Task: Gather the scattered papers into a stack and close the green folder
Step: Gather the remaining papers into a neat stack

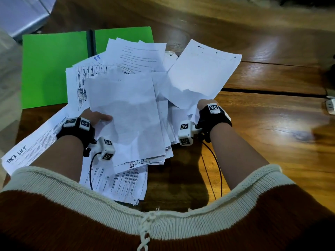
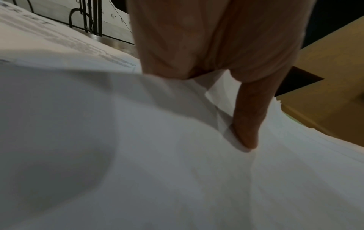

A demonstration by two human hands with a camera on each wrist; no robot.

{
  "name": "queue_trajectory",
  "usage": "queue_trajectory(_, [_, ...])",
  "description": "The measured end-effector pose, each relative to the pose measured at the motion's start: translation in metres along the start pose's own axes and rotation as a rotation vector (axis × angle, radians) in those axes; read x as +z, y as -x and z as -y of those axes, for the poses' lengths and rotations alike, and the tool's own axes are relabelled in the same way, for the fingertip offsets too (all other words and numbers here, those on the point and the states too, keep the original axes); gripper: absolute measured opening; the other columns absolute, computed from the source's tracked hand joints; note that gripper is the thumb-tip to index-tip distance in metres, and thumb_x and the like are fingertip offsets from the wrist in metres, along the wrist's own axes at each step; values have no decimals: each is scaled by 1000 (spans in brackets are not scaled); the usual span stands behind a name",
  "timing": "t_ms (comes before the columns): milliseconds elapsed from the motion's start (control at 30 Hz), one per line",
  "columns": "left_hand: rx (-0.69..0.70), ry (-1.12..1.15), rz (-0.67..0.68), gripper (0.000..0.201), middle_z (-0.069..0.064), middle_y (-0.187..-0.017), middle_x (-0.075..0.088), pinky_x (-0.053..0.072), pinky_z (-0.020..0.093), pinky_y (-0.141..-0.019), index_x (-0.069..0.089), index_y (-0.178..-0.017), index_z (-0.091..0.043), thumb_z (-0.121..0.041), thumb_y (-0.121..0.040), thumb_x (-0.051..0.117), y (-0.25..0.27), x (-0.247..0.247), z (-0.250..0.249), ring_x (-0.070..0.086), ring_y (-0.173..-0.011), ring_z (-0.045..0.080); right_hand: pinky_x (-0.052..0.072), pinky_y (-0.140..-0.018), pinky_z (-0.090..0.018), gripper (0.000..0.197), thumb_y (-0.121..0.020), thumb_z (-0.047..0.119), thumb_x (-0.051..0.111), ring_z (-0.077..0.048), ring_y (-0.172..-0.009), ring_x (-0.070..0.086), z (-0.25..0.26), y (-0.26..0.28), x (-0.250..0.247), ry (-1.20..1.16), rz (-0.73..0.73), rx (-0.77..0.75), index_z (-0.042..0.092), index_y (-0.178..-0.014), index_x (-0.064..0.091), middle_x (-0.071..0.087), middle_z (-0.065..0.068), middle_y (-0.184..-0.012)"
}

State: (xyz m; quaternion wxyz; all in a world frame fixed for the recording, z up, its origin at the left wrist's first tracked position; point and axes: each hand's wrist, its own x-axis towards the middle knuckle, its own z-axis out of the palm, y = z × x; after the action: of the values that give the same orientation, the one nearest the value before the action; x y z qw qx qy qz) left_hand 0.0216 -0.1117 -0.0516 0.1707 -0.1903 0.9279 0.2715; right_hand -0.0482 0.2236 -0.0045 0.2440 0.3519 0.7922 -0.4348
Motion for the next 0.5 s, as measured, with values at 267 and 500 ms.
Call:
queue_trajectory(267, [-10,-108,65,32,12,-128,60,38,33,-109,71,-113,-19,-39,-91,59,4,-5,-7,56,-118,34,41,-66,-23,17,-97,13,44,-24,-93,55,-15,-20,-11,-7,-121,-23,11,-102,60,61,-11,-99])
queue_trajectory(500, [-17,-106,68,30,10,-128,62,38,32,-109,72,-110,-20,-38,-89,61,14,6,-25,56,-120,31,46,-91,-32,32,-96,12,47,-30,-120,55,-19,-17,-71,-128,-474,9,1,-125,55,57,-16,-130])
